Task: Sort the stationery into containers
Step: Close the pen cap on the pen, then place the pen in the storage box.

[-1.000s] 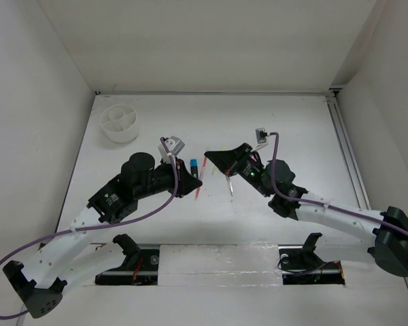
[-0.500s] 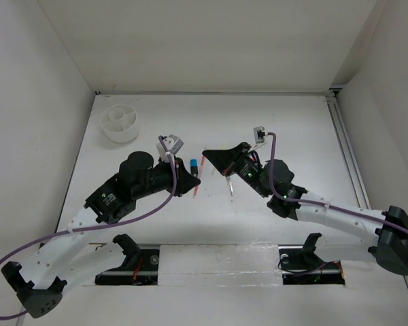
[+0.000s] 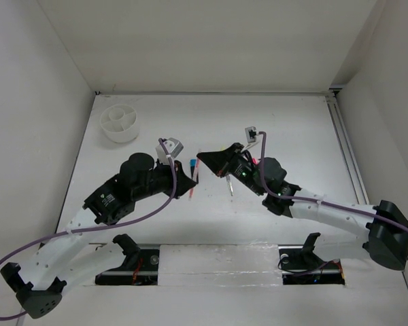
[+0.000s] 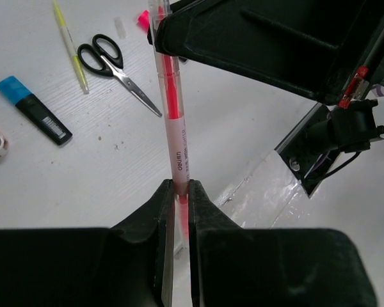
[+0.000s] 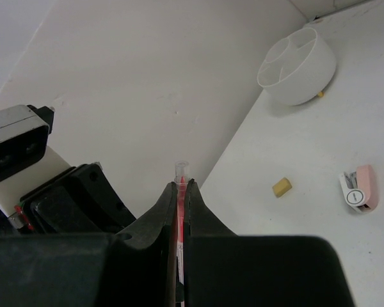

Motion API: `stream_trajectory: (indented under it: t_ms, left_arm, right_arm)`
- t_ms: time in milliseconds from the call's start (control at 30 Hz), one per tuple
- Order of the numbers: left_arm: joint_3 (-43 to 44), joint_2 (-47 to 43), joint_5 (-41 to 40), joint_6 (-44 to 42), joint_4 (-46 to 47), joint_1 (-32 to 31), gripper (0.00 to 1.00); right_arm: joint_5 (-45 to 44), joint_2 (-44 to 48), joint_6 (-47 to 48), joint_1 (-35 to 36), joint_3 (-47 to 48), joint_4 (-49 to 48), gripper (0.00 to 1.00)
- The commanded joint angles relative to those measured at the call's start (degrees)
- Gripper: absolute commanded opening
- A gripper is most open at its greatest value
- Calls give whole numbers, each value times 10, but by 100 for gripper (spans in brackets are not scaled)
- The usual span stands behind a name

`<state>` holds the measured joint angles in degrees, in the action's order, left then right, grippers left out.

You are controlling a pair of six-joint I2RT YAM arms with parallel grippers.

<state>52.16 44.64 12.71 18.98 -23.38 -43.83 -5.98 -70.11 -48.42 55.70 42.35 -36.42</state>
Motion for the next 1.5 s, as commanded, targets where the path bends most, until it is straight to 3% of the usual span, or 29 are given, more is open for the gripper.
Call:
stream_trajectory:
  t_ms: [0,333,367,400,533,933,1033,1067,1233,1300,1333,1433,1467]
  left_arm:
    - [48,-21,-50,-32,130,4,0]
    - [53,-2,-61,-37,135,4,0]
    - [53,-2,-55,-37,135,4,0]
    - [53,5,-50,-42,135,4,0]
    - [33,5,-37,-42,135,4,0]
    - [27,14,-87,-31,111,4,0]
    - [27,27,-98,-26,111,4,0]
    - [27,33,-107,-25,111,4,0]
    - [65,69,-264,18,98,4,0]
    - [95,92,-367,66,77,4,0]
    - [102,117,-472,80,76,4,0]
    - [137,179,-664,143,64,13,0]
    - [151,198,-686,151,57,28,0]
  right_arm:
    - [98,-12,-2,19,7,80,0]
    - [139,-28,10,19,7,80,1]
    - [144,-22,11,19,12,80,5]
    - [144,-22,17,19,12,80,16]
    - [131,0,29,19,25,80,32]
    - [120,70,41,1,25,87,56]
    - [120,98,47,-10,19,87,78]
    - [125,120,61,-19,13,87,78]
    - [106,202,93,-52,1,148,81]
    - [106,245,111,-68,-8,159,81]
    - [106,256,116,-74,-14,173,82]
    - [101,278,122,-86,-14,194,82]
    - [101,285,128,-86,-20,200,82]
